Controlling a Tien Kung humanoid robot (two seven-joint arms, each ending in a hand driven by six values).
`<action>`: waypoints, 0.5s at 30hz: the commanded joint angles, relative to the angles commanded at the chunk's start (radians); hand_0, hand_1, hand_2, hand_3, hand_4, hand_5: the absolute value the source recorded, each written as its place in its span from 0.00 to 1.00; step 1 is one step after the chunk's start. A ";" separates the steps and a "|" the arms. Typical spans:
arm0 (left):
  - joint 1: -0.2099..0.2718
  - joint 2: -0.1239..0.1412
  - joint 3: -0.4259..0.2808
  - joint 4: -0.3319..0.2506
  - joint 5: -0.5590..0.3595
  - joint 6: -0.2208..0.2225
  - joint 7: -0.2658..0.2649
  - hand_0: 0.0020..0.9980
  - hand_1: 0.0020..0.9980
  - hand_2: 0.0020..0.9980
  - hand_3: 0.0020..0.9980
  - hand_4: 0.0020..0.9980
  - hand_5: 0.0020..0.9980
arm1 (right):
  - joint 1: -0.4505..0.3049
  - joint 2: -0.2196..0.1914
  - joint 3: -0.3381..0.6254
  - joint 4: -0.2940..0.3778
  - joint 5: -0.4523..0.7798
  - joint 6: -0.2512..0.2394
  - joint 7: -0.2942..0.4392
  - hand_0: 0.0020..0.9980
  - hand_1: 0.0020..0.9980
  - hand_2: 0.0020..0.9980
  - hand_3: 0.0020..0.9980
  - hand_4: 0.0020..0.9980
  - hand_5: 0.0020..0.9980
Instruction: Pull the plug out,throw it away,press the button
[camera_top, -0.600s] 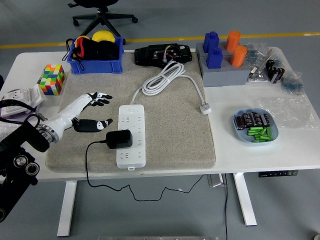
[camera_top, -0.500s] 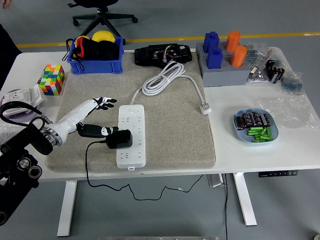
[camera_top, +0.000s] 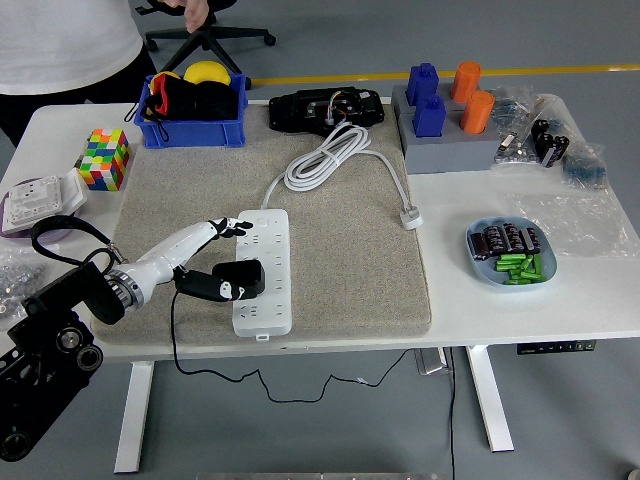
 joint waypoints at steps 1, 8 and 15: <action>0.000 0.001 0.005 0.003 0.009 0.005 0.002 0.86 0.82 0.76 0.81 1.00 0.00 | 0.001 0.001 0.001 0.000 0.000 0.000 0.000 0.73 0.68 0.66 0.65 0.75 0.60; -0.006 0.000 0.020 0.025 0.026 0.034 -0.007 0.84 0.79 0.72 0.78 0.91 0.00 | 0.002 0.001 0.003 0.000 -0.001 -0.002 0.002 0.73 0.68 0.66 0.65 0.75 0.60; -0.004 0.001 0.029 0.025 0.034 0.039 0.005 0.80 0.71 0.62 0.69 0.87 0.00 | 0.003 0.001 0.005 0.002 -0.001 -0.002 0.003 0.73 0.68 0.66 0.65 0.75 0.60</action>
